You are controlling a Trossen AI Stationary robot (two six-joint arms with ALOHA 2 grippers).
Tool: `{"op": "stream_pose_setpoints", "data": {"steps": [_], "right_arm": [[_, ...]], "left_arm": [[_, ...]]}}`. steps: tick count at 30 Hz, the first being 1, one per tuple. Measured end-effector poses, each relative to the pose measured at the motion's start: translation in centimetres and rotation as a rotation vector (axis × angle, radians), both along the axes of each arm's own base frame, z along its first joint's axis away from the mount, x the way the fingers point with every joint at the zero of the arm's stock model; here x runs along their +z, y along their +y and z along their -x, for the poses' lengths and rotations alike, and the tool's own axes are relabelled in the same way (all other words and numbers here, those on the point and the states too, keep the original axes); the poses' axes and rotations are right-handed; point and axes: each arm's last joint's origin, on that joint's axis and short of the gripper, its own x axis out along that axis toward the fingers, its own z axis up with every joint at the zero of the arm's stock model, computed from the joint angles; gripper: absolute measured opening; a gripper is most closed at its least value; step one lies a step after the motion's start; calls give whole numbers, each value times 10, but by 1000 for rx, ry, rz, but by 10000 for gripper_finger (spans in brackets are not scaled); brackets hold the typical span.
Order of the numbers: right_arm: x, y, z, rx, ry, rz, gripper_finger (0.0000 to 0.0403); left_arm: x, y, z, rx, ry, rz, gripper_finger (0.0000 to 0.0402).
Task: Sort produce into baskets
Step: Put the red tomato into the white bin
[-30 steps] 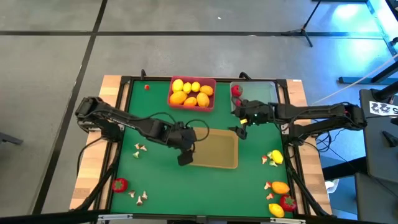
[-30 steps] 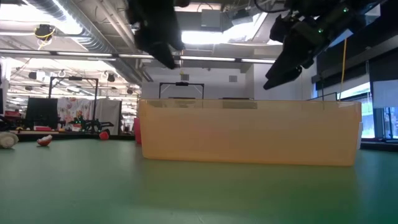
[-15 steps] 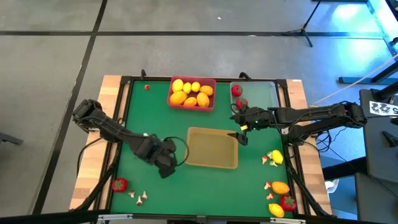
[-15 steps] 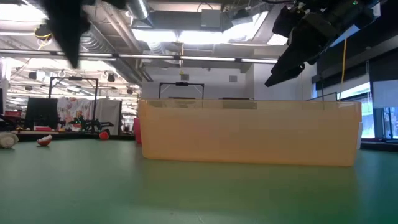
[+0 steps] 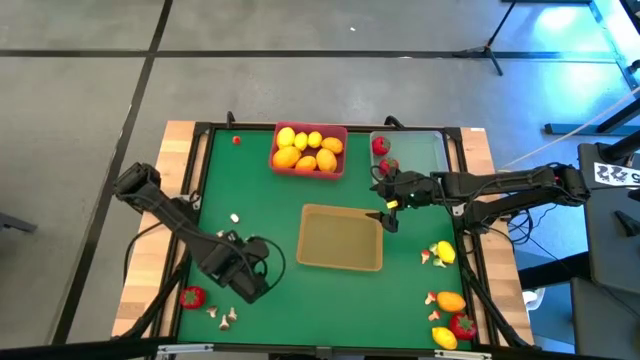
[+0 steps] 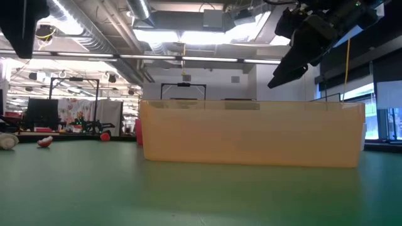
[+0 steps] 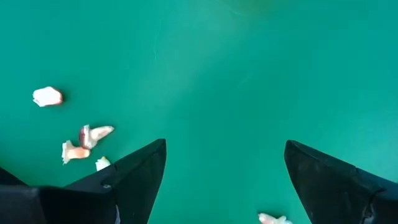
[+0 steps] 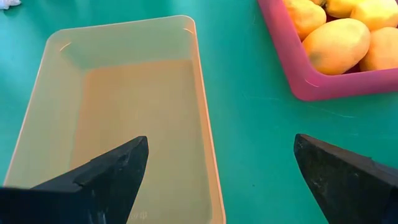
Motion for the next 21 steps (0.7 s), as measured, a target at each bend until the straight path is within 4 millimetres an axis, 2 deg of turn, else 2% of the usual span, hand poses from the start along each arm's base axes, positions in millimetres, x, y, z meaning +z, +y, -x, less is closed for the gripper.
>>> {"op": "stream_pose_setpoints", "data": {"steps": [8, 14, 17, 21], "right_arm": [[0, 0, 0, 4, 3, 5, 399], [0, 0, 0, 4, 4, 5, 399], [-1, 0, 1, 1, 20, 1, 399], [-3, 0, 3, 1, 41, 0, 399]], "left_arm": [[0, -3, 2, -17, 2, -4, 327], [-8, -6, 8, 51, 63, 64, 375], [-16, -15, 12, 62, 74, 136, 396], [-22, -34, 19, 69, 21, 215, 392]]}}
